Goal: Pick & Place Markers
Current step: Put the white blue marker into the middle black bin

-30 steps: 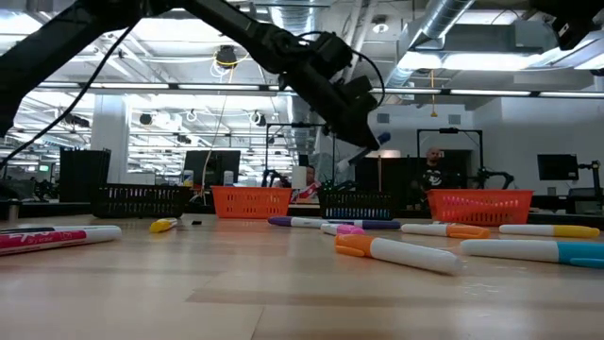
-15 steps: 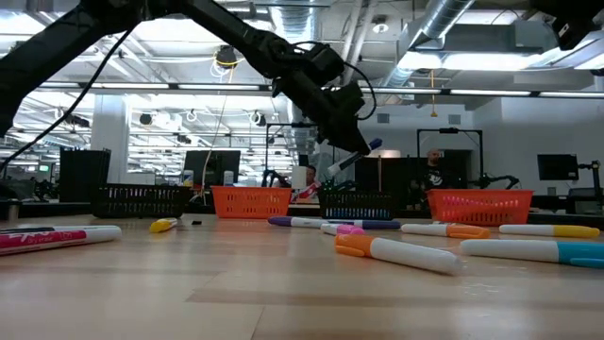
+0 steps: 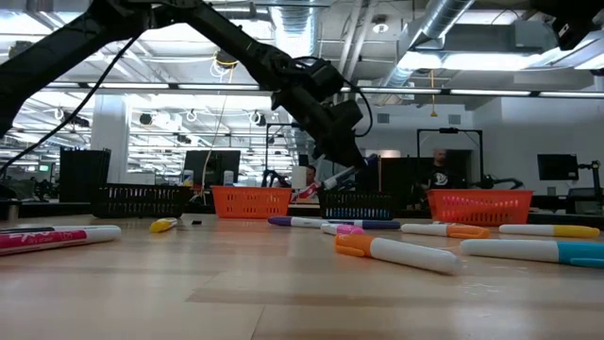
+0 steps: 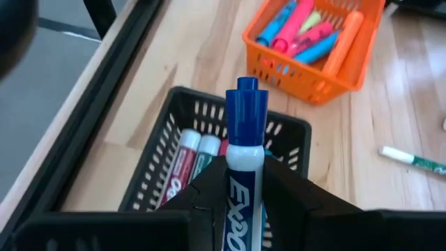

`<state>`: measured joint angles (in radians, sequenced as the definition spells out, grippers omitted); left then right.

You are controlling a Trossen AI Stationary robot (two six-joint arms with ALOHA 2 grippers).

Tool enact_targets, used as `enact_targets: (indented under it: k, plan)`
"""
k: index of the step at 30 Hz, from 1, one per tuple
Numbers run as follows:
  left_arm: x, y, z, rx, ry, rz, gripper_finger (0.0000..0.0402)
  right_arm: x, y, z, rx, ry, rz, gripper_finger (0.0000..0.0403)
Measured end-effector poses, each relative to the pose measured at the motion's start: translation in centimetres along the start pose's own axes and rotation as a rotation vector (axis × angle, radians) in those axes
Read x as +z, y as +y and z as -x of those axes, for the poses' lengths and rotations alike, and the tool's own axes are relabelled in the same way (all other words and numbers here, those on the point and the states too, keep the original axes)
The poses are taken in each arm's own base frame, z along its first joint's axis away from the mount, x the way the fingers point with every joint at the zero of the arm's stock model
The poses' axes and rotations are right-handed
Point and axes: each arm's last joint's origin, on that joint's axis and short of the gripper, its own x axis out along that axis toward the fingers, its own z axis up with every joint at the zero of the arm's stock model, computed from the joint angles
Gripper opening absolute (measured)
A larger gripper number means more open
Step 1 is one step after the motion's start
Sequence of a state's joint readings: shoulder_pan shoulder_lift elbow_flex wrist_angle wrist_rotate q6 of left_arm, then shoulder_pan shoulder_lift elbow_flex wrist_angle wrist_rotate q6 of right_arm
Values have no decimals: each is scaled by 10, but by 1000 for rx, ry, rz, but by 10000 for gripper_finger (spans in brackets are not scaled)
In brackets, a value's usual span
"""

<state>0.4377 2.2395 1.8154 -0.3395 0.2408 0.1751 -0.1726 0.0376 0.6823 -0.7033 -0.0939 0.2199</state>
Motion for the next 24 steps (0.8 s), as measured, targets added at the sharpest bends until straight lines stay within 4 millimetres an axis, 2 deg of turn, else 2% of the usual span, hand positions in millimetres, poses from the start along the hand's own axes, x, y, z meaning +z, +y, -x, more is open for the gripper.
enact_targets:
  k: [9, 19, 22, 24]
  plan:
    - [0, 0, 0, 2, -2, -3, 84, 0, 0, 0, -6, -2, 0, 134]
    - [0, 0, 0, 5, -6, -5, 149, 0, 0, 0, -6, -2, 0, 133]
    - [5, 0, 7, 34, -15, 19, 161, 0, 0, 0, -6, -2, 0, 134]
    - [15, -2, 22, 38, -38, 84, 163, 0, 0, 0, -5, -2, 0, 134]
